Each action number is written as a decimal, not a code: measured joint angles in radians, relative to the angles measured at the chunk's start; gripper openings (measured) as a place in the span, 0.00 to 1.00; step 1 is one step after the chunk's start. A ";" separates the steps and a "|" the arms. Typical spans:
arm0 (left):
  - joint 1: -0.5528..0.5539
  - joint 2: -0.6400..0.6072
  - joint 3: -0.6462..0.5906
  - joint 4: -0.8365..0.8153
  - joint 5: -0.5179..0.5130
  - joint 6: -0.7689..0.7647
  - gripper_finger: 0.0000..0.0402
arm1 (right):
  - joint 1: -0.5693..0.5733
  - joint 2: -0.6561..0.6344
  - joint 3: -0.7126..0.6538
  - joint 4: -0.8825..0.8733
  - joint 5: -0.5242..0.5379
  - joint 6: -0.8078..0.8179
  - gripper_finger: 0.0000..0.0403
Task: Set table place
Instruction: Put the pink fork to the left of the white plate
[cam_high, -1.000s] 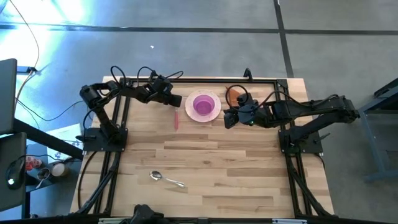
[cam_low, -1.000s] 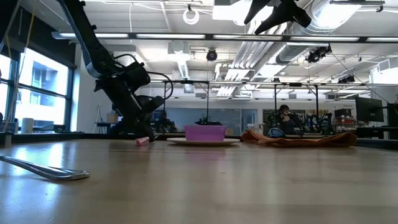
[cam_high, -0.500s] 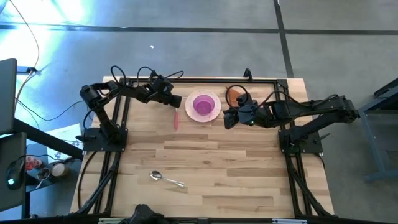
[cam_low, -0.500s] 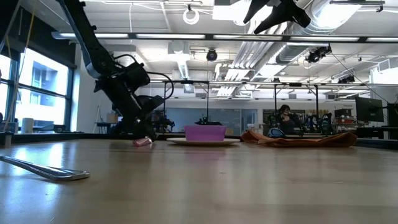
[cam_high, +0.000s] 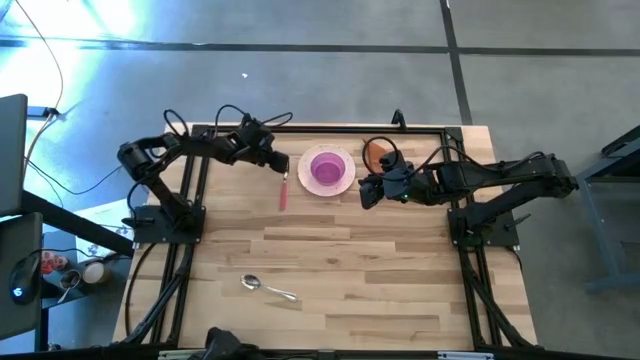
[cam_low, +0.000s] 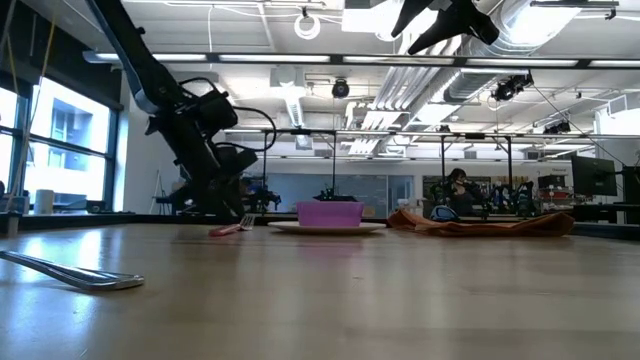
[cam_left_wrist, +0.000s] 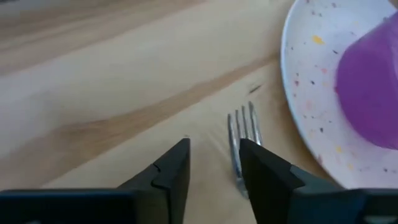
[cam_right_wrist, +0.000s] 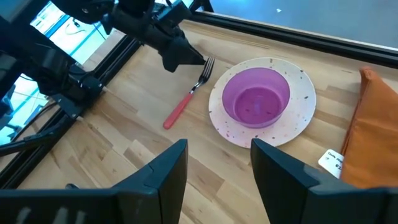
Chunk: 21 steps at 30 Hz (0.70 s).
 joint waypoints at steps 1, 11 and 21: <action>0.000 -0.012 0.000 -0.010 -0.008 0.000 0.34 | 0.000 0.000 0.000 0.000 -0.001 0.000 0.41; -0.092 -0.151 0.000 -0.311 0.053 0.121 0.25 | 0.000 0.000 0.000 0.000 -0.007 -0.001 0.41; -0.451 -0.203 -0.018 -0.432 -0.050 0.075 0.01 | -0.002 0.000 0.000 0.000 0.012 -0.008 0.41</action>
